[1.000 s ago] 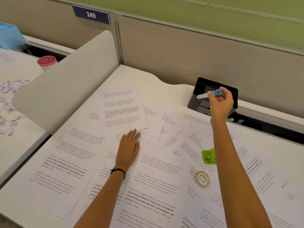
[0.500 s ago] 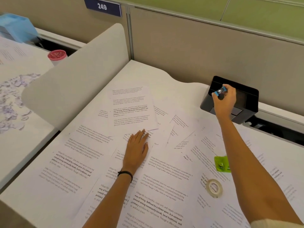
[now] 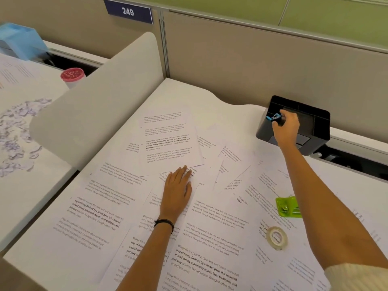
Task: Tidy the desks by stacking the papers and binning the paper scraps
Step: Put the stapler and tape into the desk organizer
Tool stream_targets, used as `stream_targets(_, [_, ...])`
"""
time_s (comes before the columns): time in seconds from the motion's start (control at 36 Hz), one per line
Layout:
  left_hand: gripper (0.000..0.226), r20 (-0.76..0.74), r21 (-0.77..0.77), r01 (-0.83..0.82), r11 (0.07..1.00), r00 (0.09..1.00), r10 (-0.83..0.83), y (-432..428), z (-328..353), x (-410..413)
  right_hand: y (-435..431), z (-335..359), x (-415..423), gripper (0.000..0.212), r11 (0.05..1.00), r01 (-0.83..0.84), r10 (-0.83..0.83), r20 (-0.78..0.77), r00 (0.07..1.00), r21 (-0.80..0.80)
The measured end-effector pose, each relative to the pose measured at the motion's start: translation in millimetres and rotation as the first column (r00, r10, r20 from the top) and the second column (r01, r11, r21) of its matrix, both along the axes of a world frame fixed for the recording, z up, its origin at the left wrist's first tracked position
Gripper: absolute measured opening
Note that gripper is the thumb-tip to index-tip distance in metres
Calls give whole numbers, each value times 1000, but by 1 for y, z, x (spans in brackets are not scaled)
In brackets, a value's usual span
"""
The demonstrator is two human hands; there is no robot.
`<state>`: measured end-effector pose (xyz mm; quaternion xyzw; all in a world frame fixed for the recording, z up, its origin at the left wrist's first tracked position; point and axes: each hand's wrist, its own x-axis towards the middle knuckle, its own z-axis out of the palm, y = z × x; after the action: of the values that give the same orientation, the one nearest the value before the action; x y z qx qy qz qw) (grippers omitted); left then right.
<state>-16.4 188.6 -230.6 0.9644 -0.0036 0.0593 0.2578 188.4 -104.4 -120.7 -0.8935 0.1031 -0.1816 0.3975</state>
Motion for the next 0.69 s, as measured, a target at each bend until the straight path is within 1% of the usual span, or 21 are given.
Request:
stream_targets(0.08, [51,1,0,2,1000,1000,-2,0,1,0,-1,4,-9,35,1000,-4,4,52,999,-3])
stream_targets(0.19, [50,17,1,11,1000,1000,-11,0,2,0,-3,11,-34,29,999,-52,52,153,987,-2])
stream_targets(0.28, [51,23,5,15,1000,1000,-15,0,3,-1,-6,13,-59,25,997,-78,75,176,982,8])
stream_targets(0.36, [53,15,27,21,999,1000,-21,0,3,-1,-12,9,-88,24,994,-109,113,204,972,-31])
stream_targets(0.47, [54,15,36,18,999,1000,-18,1,0,-1,-28,-7,-125,22,991,-117,127,175,976,-69])
stream_targets(0.58, [39,50,26,21,999,999,-22,0,-2,0,-42,-20,-159,20,987,-127,139,126,982,-94])
stream_targets(0.69, [40,51,39,25,999,998,-27,1,-2,0,-57,-30,-187,19,988,-132,138,70,988,-86])
